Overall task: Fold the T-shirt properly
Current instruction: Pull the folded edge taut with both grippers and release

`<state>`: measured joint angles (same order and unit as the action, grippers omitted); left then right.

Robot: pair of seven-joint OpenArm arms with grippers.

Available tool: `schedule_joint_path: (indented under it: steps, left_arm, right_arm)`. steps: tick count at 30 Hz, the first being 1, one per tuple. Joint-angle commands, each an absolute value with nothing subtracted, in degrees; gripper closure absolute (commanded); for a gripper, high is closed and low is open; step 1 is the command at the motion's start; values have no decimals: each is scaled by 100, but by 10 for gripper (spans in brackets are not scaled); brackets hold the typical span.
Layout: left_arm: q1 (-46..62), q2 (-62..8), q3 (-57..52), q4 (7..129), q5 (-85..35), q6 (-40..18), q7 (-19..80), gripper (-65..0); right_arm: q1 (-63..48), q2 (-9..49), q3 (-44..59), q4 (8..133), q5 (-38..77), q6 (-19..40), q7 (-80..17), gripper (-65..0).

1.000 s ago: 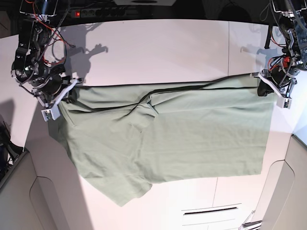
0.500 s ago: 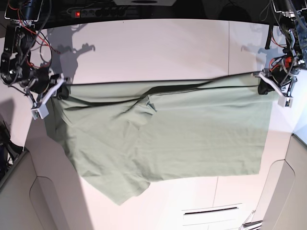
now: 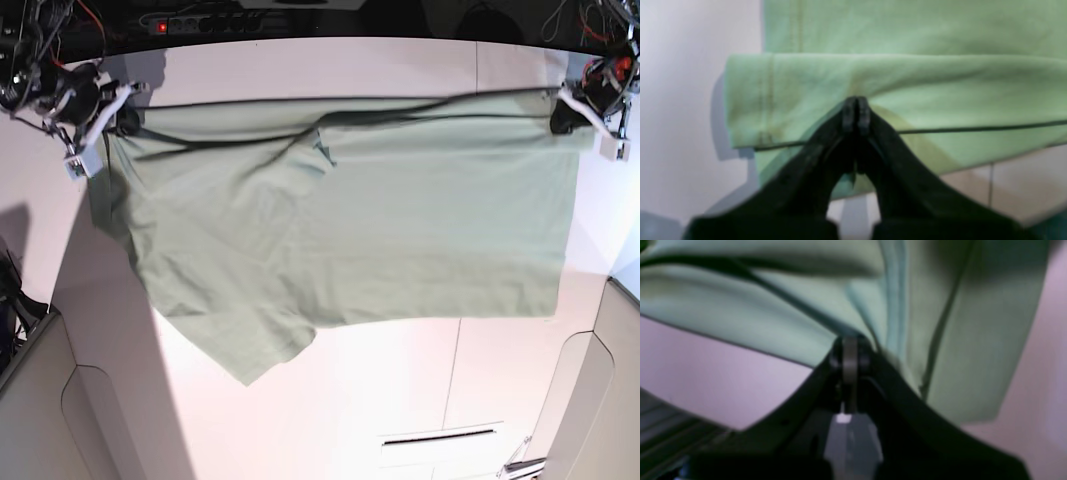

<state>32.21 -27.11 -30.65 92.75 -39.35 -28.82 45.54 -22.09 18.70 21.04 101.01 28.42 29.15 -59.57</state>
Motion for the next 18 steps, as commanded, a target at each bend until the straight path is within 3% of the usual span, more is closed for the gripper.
schedule_joint_path:
  steps: [1, 15, 18]
  left_arm:
    - [3400, -2759, -3164, 9408, -3857, -2862, 4794, 0]
    - [3778, -2762, -3929, 9942, -4687, -2943, 4565, 0]
    - [3603, -2764, -4289, 10241, -4919, -3192, 4525, 0]
  right_arm:
    - [-2320, 1955, 2239, 10267, 2744, 2893, -6069, 0]
    - [-2602, 1955, 2657, 10774, 3559, 2893, -6173, 0]
    - [-2410, 1953, 2657, 11163, 3557, 2893, -6169, 0]
